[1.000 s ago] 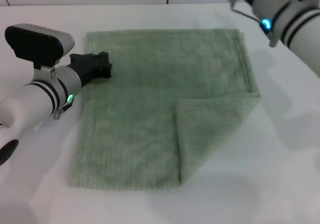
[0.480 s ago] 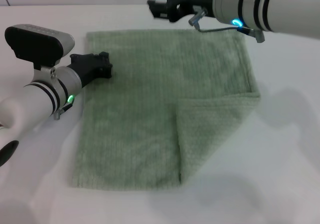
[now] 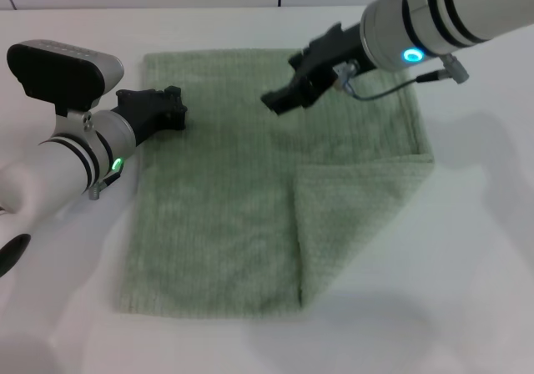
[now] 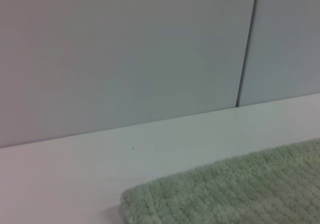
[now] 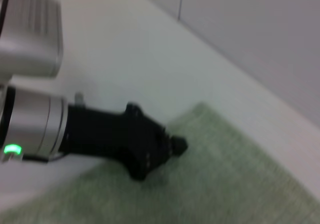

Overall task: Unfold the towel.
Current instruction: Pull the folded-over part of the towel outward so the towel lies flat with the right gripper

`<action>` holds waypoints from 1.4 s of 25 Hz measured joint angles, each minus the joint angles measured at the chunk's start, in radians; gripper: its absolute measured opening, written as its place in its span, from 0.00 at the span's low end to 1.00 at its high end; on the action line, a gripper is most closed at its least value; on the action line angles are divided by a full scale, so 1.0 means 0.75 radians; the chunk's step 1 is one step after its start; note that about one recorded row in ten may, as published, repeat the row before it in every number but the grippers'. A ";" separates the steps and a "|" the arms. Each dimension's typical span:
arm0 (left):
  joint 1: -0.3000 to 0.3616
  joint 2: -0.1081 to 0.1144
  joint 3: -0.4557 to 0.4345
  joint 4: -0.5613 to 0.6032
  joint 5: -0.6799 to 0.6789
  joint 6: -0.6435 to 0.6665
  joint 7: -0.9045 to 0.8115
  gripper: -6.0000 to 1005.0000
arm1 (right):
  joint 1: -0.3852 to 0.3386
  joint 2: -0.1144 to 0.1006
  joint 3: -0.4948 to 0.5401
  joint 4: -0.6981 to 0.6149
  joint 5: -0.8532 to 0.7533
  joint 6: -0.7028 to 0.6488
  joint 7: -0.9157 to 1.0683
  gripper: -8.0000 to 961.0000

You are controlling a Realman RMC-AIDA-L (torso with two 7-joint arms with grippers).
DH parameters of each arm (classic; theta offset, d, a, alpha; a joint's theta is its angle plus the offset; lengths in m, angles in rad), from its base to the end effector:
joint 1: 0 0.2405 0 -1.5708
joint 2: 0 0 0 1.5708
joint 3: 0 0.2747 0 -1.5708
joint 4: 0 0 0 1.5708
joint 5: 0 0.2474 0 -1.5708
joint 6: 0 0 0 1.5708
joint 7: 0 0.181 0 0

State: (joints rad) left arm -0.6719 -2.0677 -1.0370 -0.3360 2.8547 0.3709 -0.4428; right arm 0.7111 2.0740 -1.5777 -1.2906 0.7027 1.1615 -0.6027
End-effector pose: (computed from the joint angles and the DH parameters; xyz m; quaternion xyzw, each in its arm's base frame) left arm -0.3024 0.4688 -0.1417 -0.8259 -0.3218 -0.1330 0.4434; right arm 0.1049 0.4483 -0.0889 -0.9553 0.1911 -0.0512 0.2199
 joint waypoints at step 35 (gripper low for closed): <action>0.002 0.004 0.000 -0.016 0.000 -0.001 0.006 0.00 | 0.201 0.010 0.009 0.468 0.049 0.157 -0.221 0.72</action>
State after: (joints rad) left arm -0.6703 -2.0647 -1.0370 -0.3482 2.8547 0.3699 -0.4382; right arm 0.8617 2.0813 -1.5708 -0.9395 0.7395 1.2789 -0.7687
